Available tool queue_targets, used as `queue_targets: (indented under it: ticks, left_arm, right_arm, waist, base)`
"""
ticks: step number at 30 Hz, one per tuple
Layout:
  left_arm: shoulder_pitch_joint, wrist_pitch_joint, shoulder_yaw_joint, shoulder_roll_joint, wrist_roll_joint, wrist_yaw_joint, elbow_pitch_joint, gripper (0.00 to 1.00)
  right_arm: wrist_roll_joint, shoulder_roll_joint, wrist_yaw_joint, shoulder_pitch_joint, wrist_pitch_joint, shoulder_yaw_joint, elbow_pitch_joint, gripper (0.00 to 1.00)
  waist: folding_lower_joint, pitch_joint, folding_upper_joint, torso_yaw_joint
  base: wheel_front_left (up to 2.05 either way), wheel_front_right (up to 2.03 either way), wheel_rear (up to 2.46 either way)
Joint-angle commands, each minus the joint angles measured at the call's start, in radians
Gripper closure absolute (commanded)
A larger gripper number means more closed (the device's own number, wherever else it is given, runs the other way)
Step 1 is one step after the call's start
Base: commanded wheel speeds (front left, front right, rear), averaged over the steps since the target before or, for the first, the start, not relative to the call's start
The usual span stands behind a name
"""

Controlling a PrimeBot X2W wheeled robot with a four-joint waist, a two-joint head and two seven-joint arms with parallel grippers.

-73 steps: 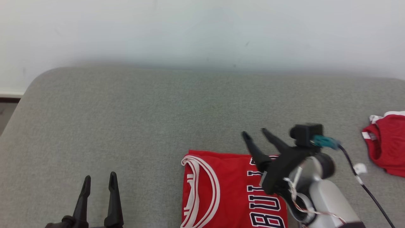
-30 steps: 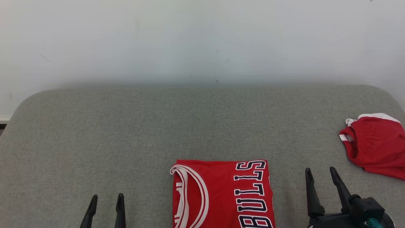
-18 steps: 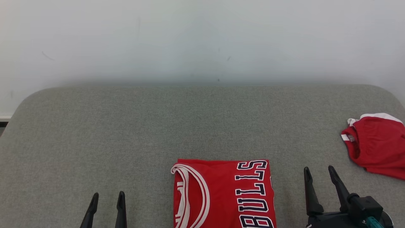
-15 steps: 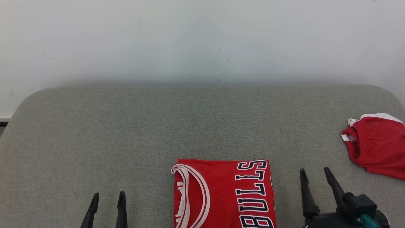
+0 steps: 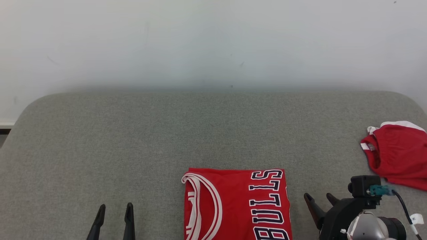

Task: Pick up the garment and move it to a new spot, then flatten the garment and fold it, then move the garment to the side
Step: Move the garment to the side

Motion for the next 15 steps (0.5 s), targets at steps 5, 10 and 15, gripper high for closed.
queue_targets:
  ticks: [5, 10, 15]
  left_arm:
    - [-0.008, -0.003, -0.016, -0.004, -0.005, 0.001, -0.005, 0.0]
    - [-0.019, -0.003, -0.029, -0.003, -0.014, 0.001, -0.001, 0.0]
    - [-0.044, -0.003, -0.043, -0.004, -0.019, 0.001, 0.008, 0.0]
  right_arm:
    - [0.009, 0.0, -0.002, -0.048, 0.105, 0.021, 0.043, 0.0]
    - [-0.009, 0.0, -0.002, -0.106, 0.137, 0.056, 0.129, 0.0]
    - [-0.073, 0.0, -0.002, -0.154, 0.158, 0.048, 0.208, 0.0]
  waist:
    - [0.0, 0.014, 0.0, 0.023]
    - [0.0, 0.041, 0.0, 0.052]
    - [0.0, 0.069, 0.0, 0.087]
  base:
    - [0.0, 0.0, 0.0]
    - [0.0, 0.0, 0.0]
    - [0.0, 0.0, 0.0]
